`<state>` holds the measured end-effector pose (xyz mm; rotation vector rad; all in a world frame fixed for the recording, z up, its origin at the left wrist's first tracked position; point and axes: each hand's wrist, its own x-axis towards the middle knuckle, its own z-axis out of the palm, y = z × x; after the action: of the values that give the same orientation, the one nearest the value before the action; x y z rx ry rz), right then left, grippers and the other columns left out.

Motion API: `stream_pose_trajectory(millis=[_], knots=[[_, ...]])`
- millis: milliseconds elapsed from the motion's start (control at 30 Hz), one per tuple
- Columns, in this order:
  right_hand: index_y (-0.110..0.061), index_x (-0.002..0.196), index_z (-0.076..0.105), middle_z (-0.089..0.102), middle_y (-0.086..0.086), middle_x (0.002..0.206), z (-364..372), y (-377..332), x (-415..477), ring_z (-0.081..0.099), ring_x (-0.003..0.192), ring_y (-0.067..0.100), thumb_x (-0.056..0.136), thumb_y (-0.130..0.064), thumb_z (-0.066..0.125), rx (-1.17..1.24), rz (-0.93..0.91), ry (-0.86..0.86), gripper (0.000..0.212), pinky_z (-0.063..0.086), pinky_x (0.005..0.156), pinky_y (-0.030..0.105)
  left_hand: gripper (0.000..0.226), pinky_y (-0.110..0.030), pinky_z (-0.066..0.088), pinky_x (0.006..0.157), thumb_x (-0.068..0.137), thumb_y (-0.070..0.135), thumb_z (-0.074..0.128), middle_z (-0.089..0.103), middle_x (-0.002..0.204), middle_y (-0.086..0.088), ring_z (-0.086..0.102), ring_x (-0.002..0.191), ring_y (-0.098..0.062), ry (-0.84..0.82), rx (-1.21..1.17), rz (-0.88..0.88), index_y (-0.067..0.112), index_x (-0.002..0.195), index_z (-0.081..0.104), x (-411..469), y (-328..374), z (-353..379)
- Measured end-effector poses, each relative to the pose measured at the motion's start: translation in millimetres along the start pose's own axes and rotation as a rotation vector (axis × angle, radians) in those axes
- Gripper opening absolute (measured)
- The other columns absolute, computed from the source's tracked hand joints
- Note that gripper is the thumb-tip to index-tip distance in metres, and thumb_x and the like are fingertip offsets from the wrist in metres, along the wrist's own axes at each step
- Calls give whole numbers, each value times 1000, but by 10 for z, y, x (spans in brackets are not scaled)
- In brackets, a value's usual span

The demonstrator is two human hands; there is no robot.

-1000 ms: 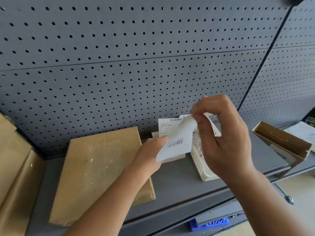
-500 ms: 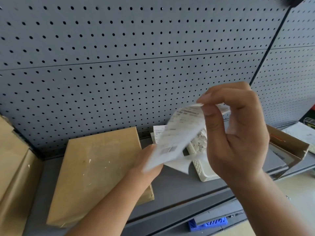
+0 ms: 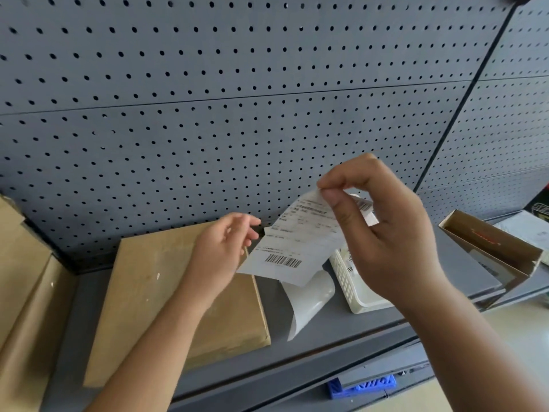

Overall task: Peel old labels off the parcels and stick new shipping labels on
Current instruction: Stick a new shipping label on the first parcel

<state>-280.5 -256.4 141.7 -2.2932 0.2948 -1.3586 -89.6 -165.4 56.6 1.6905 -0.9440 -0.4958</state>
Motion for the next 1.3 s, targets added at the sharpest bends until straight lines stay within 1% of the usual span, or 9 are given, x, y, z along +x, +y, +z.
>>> stream_pose_trajectory(millis=[133,233,367,567,667,800,900,1133,1300], knots=[[-14,99,64,62,-16,95,117,31,15,59,93,7,96,-6,61,16,53,-125,10,41,81,13,63,-32,54,76,97,68,37,74,102,-8,67,96,-24,-127,-297,132,21,111,75,-237,297,-377],[-15,99,65,62,-16,94,236,10,53,60,93,8,95,-7,62,32,58,-170,9,42,81,14,55,-20,52,69,82,80,51,76,103,4,69,88,-14,-237,-141,195,37,109,73,-445,469,-475],[-13,99,67,64,-14,92,390,-61,121,61,91,7,94,-6,64,71,54,-218,9,41,81,12,13,-24,53,65,87,44,70,76,92,13,70,81,-12,-80,63,262,34,92,76,-549,506,-497],[-19,114,65,60,-12,105,619,-110,193,59,101,8,94,-15,66,63,30,-209,21,43,86,13,10,-36,59,66,92,27,66,77,90,5,72,80,-18,54,-79,130,23,94,75,-615,379,-675],[-28,124,58,59,-14,115,743,-44,172,58,109,8,95,-25,64,158,250,-208,30,49,92,22,10,-31,57,61,95,19,64,77,89,-1,71,76,-18,120,-147,57,17,94,74,-615,271,-801],[-29,123,58,69,-9,110,977,87,50,68,101,11,97,-31,60,449,728,-387,26,57,91,43,12,-30,56,61,98,17,62,77,90,-4,72,78,-22,174,-197,-56,13,97,74,-610,83,-971],[-17,120,63,74,0,108,1154,104,-108,71,100,21,100,-27,56,595,904,-565,23,56,93,48,14,-26,55,62,98,20,62,78,92,-3,72,79,-20,174,-209,-147,14,98,74,-615,-59,-1068],[-3,95,66,75,14,95,1528,188,-280,68,94,42,99,-23,60,510,929,-591,21,56,81,51,13,-39,60,74,100,20,62,78,95,1,74,86,-19,149,-163,-282,14,100,74,-592,-360,-1222],[-9,87,68,74,10,84,1785,271,-317,65,68,23,97,-22,62,366,926,-577,18,54,66,38,9,-31,62,70,98,17,65,77,89,4,75,80,-13,149,-45,-304,16,98,73,-509,-543,-1286]])
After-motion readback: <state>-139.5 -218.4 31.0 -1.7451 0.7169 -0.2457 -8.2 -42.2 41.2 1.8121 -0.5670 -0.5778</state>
